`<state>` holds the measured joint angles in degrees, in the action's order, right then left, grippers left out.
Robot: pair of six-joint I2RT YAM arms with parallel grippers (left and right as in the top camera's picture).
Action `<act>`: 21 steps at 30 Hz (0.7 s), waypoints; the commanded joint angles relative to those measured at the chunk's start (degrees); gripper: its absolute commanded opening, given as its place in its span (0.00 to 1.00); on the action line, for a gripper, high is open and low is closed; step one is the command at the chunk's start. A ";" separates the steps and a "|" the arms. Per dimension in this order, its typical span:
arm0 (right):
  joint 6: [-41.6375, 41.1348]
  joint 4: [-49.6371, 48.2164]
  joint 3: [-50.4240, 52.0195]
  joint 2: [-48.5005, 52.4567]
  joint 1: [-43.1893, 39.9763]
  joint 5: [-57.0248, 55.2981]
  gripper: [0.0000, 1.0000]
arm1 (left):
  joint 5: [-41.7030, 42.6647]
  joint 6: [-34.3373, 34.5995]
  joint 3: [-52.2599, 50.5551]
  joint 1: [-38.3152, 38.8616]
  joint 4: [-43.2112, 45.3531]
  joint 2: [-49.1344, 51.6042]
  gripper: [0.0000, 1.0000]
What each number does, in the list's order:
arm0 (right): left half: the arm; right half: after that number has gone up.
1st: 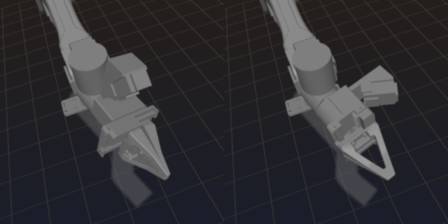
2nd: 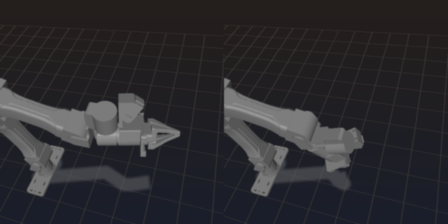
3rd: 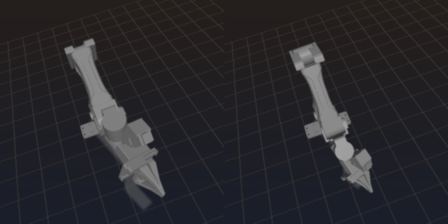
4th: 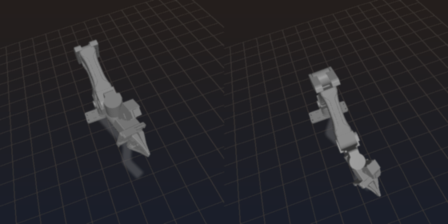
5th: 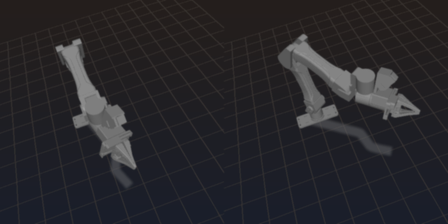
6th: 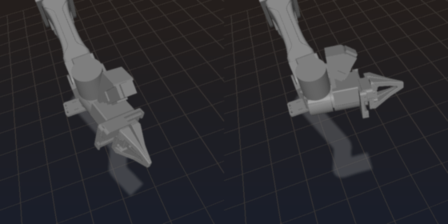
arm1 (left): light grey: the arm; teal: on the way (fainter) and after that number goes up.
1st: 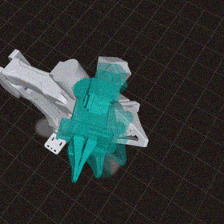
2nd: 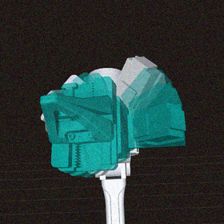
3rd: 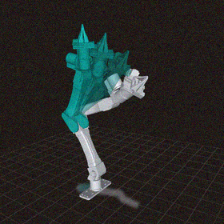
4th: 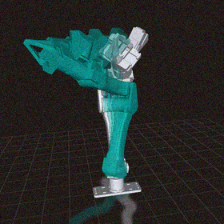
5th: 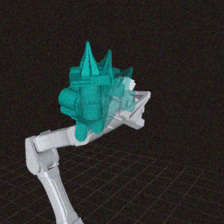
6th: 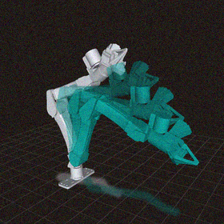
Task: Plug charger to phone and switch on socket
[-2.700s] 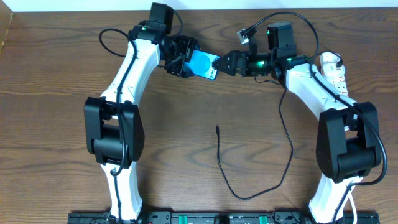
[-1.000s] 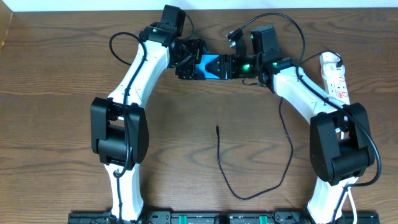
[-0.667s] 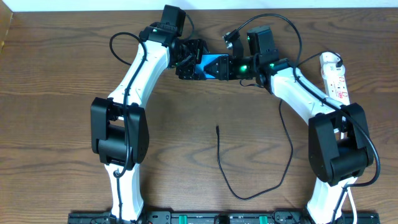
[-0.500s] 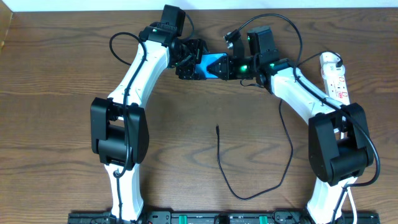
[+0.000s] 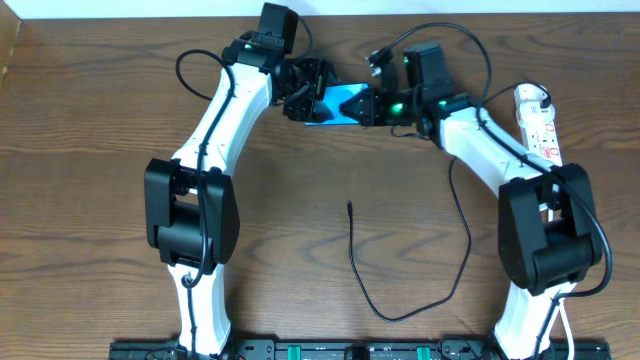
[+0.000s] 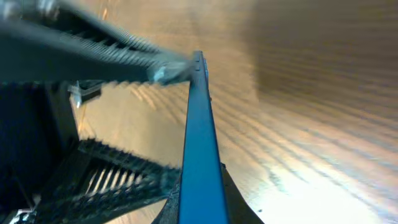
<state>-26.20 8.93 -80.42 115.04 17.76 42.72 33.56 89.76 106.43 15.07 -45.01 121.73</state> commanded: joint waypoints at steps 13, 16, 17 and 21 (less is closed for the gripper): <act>-51.17 -12.24 -1.38 -0.57 -12.46 9.57 0.01 | -3.93 -9.20 0.15 -0.37 11.98 -5.81 0.77; -63.36 -18.14 -1.38 -0.57 -12.44 12.44 0.01 | -4.31 -9.18 0.15 -0.37 16.11 -5.81 0.77; -67.36 -21.20 -1.38 -0.57 -12.17 13.31 0.01 | -4.28 -9.16 0.15 -0.33 17.27 -5.81 0.77; -81.83 -32.35 -1.38 -0.57 -10.97 14.91 0.02 | -4.39 -9.16 0.15 0.13 22.99 -5.81 0.77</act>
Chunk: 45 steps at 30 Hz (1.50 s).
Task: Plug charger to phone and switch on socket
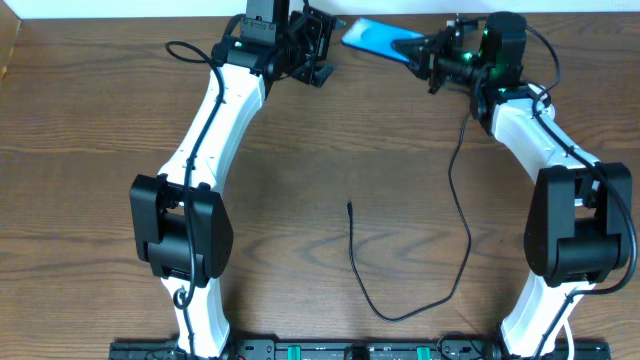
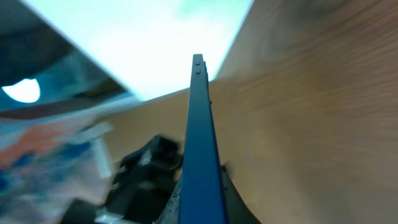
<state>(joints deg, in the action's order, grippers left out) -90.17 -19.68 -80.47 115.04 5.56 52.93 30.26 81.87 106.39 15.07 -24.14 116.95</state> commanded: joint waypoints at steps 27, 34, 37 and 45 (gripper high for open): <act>-27.39 -14.45 -1.33 -0.61 5.40 3.04 0.02 | -3.32 -4.87 0.20 1.05 15.26 -1.03 0.42; -27.39 -16.33 -1.33 -0.61 5.55 2.71 0.02 | -3.98 -4.70 0.17 1.05 15.26 -1.03 0.19; -27.39 -16.96 -1.33 -0.61 5.60 2.73 0.01 | -4.02 -4.70 0.17 1.05 15.26 -1.03 0.08; -27.36 -17.42 -1.33 -0.61 6.08 2.73 0.06 | -4.00 -4.70 0.09 1.05 15.26 -1.03 0.08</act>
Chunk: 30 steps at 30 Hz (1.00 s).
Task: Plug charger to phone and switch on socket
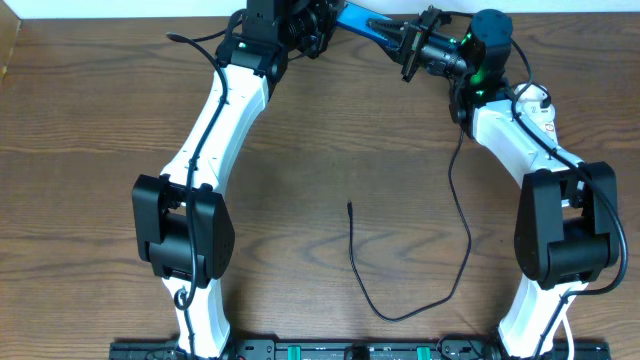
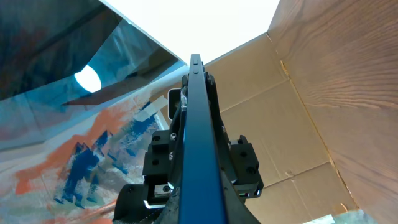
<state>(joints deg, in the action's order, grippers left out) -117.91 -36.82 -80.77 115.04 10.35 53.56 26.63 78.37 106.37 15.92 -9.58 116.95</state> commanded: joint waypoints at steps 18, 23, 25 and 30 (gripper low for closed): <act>23.04 -0.79 -0.96 -0.59 -4.44 12.74 0.99 | 12.35 8.66 0.11 -8.92 0.72 -1.03 0.08; 32.15 2.36 -0.92 -0.61 -5.95 16.90 0.86 | 26.53 9.84 0.11 -14.84 0.66 -1.03 0.07; 35.01 4.11 -0.92 -0.59 -5.95 17.40 0.87 | 32.15 9.81 0.09 -16.83 0.44 -1.03 0.07; 42.62 10.36 -0.92 -0.59 -4.57 17.31 0.92 | 45.27 4.31 0.04 -20.79 -0.24 -1.03 0.08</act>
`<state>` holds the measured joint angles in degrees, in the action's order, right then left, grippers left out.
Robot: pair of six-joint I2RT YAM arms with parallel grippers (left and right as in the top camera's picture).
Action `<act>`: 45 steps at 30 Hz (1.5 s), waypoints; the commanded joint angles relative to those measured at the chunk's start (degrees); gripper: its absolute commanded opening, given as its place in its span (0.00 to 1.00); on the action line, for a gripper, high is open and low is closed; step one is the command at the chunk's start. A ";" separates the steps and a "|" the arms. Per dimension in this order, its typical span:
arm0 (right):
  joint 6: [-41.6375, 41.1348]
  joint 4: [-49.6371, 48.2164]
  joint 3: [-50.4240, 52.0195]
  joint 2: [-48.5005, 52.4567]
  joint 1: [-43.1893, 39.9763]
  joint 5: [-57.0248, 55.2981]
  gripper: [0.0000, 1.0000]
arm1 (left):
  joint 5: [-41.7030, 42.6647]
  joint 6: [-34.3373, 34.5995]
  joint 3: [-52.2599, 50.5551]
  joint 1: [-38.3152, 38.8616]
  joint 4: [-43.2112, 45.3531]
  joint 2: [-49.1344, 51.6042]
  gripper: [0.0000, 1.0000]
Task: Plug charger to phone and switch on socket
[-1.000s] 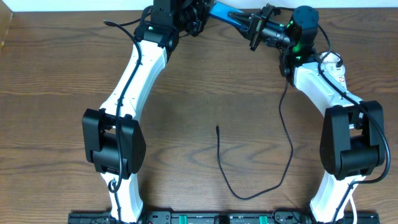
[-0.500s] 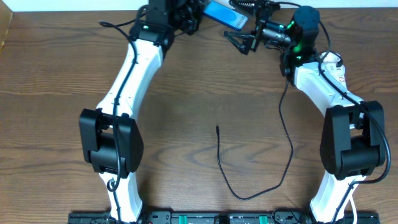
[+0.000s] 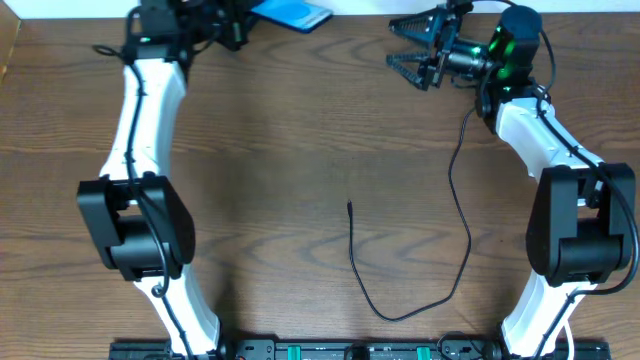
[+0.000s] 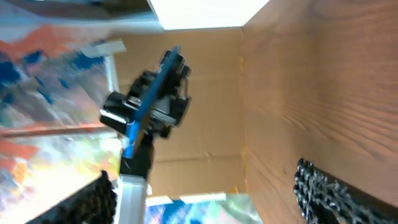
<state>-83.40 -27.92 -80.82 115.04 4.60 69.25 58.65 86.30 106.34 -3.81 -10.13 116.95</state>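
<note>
The blue phone (image 3: 291,14) is in the air at the table's back edge, left of centre, with my left gripper (image 3: 240,18) shut on its left end. In the right wrist view the phone (image 4: 144,106) shows edge-on, tilted, in the left gripper (image 4: 152,109). My right gripper (image 3: 392,45) is to the phone's right and apart from it, open and empty; its fingers (image 4: 323,186) frame the bottom of the wrist view. The black charger cable (image 3: 352,250) lies on the table, its free plug end near the middle. The socket does not show clearly.
The cable loops toward the front edge, then runs back up along the right arm (image 3: 530,130). A brown cardboard wall (image 4: 205,93) stands behind the table. The left arm (image 3: 145,110) stretches along the left side.
My right gripper was shut on the phone with the left gripper at its other end. Now the right is open and apart, and the left holds the phone further left.
Both grippers were at the phone low at the back centre, the right shut on it. Then the right held it alone up at the back edge. Later the left gripper met its far end. Now the left has it and the right is open.
</note>
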 commanded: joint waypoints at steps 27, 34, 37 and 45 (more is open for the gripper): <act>52.52 71.84 -0.81 -0.59 27.63 -56.39 0.95 | 26.47 -27.82 0.02 -9.03 0.35 -1.01 0.08; 48.26 77.40 -0.13 -0.59 34.07 -61.86 0.93 | 27.98 -28.06 0.02 -9.03 0.35 -1.01 0.07; 47.12 77.48 0.92 -0.59 35.80 -62.16 0.92 | 27.96 -28.06 0.02 -9.03 0.35 -1.01 0.07; 43.12 76.32 4.85 -0.59 36.70 -64.85 0.85 | 27.93 -28.06 0.02 -9.03 0.35 -1.01 0.07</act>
<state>-38.00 48.75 -77.36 115.04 41.17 6.44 84.14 58.59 106.34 -12.69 -10.07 116.95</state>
